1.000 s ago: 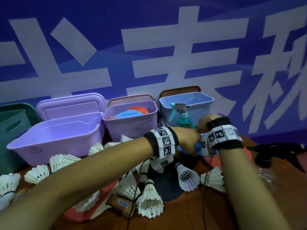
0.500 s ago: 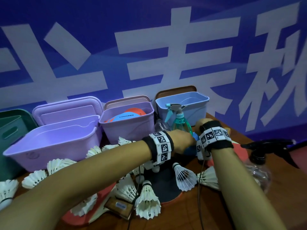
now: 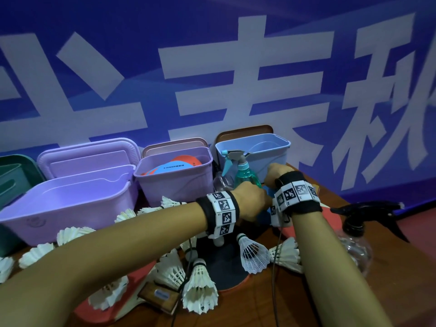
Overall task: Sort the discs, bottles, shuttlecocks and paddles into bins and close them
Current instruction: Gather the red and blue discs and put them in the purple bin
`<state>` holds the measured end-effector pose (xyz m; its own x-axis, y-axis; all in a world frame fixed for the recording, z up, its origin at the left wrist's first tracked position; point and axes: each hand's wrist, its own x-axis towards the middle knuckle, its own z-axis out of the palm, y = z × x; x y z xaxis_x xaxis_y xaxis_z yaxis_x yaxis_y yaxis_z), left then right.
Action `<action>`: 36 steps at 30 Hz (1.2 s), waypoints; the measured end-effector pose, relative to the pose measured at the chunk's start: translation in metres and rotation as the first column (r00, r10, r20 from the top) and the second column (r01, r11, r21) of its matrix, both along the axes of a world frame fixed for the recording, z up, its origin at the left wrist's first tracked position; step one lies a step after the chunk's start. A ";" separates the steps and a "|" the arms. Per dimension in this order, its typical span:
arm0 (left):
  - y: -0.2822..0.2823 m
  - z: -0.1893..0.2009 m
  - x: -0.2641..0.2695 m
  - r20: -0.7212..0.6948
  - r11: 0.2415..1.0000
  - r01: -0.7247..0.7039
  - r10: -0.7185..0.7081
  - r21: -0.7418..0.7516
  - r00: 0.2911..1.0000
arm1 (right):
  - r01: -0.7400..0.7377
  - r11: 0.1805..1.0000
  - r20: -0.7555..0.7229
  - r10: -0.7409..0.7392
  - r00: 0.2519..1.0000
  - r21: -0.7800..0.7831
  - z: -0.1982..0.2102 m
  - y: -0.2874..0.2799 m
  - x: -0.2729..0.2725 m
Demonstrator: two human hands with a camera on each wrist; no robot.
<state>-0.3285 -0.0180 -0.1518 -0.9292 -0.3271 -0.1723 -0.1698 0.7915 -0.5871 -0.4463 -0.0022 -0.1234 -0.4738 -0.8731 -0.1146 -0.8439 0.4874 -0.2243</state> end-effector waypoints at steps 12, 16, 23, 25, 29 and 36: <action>-0.013 -0.001 0.012 -0.274 0.855 -0.141 0.310 0.499 0.910 | 0.005 0.963 0.241 0.063 0.969 -0.269 0.037 0.017 0.012; -0.018 -0.010 0.009 -0.275 0.884 -0.070 0.218 0.462 0.936 | 0.021 0.887 0.278 0.123 0.953 -0.462 0.058 0.021 0.026; -0.030 -0.016 -0.003 -0.237 0.835 -0.094 0.259 0.543 0.937 | 0.085 0.687 0.140 0.024 0.990 -0.721 0.103 0.049 0.028; -0.023 -0.006 -0.004 -0.136 0.853 -0.176 0.274 0.491 0.952 | 0.082 0.621 0.116 0.014 0.993 -0.779 0.118 0.053 0.023; -0.007 -0.009 -0.012 -0.155 0.929 -0.090 0.155 0.359 0.976 | 0.090 0.520 0.138 0.053 0.989 -0.849 0.129 0.053 0.016; -0.002 -0.009 -0.020 -0.141 0.898 -0.026 0.098 0.440 0.985 | 0.043 0.503 0.149 0.172 0.974 -0.863 0.122 0.035 0.022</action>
<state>-0.3484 -0.0203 -0.1605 -0.9360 -0.3105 -0.1658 -0.2875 0.9462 -0.1488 -0.4243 0.0326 -0.0019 -0.4736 -0.6178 0.6277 -0.7506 -0.0897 -0.6546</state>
